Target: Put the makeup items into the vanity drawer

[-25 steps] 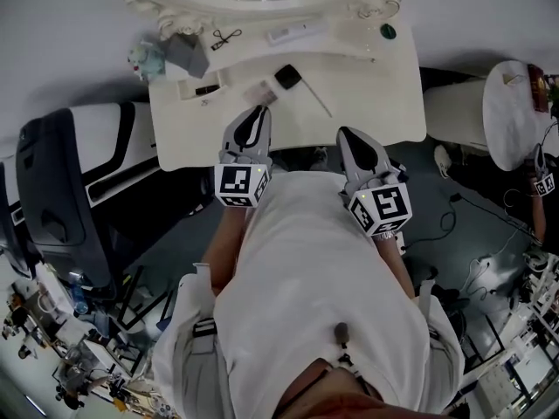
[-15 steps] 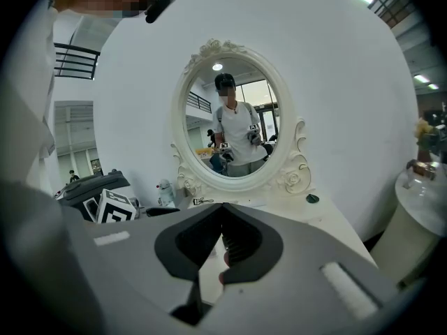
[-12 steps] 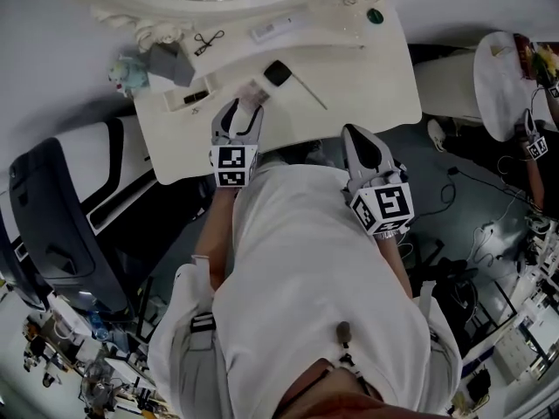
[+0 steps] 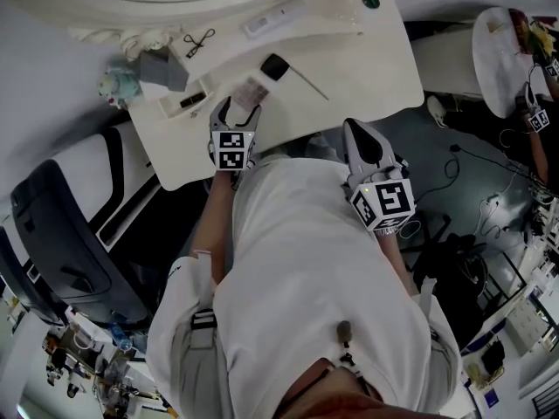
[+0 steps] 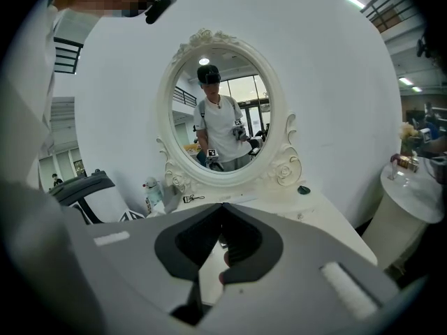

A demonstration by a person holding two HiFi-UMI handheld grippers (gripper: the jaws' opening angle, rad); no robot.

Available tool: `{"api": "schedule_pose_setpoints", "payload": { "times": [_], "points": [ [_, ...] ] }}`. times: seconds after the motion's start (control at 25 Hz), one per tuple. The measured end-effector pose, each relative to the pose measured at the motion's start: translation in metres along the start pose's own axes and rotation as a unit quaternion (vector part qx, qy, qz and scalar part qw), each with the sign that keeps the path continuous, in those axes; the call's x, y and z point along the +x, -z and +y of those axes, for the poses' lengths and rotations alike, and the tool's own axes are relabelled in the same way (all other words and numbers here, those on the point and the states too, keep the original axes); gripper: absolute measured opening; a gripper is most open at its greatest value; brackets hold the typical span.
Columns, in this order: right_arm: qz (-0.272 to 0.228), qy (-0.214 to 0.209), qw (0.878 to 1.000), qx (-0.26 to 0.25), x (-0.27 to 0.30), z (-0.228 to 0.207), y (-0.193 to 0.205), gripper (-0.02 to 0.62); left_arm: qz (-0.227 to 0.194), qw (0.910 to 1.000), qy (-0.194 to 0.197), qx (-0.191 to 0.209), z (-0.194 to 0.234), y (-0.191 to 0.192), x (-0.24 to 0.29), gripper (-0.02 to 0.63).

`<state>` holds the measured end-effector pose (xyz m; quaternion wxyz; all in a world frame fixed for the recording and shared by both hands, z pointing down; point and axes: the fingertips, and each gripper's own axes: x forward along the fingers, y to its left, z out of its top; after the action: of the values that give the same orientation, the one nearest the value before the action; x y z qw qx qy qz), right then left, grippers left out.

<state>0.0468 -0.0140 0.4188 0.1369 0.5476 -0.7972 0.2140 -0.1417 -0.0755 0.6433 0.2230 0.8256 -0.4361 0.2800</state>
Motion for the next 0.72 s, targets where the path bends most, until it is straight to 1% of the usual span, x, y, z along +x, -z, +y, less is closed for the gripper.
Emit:
{"api": "schedule_pose_setpoints", "payload": {
  "times": [0.12, 0.36, 0.52, 0.64, 0.72],
  "points": [
    [0.002, 0.006, 1.0, 0.001, 0.004, 0.003, 0.002, 0.008, 0.022, 0.9997, 0.01, 0.0, 0.007, 0.011, 0.013, 0.341],
    [0.003, 0.024, 1.0, 0.012, 0.005, 0.003, 0.004, 0.008, 0.064, 0.9966, 0.051, -0.002, 0.009, 0.037, 0.036, 0.404],
    [0.003, 0.031, 0.999, 0.015, 0.006, 0.004, 0.007, 0.008, 0.085, 0.995, 0.05, 0.015, 0.013, 0.05, 0.047, 0.411],
    [0.001, 0.037, 0.999, 0.016, 0.005, 0.004, 0.006, 0.008, 0.096, 0.9941, 0.048, 0.015, 0.015, 0.062, 0.054, 0.411],
    [-0.001, 0.04, 0.999, 0.017, 0.004, 0.003, 0.005, 0.008, 0.106, 0.9928, 0.054, 0.013, 0.014, 0.071, 0.058, 0.411]
  ]
}}
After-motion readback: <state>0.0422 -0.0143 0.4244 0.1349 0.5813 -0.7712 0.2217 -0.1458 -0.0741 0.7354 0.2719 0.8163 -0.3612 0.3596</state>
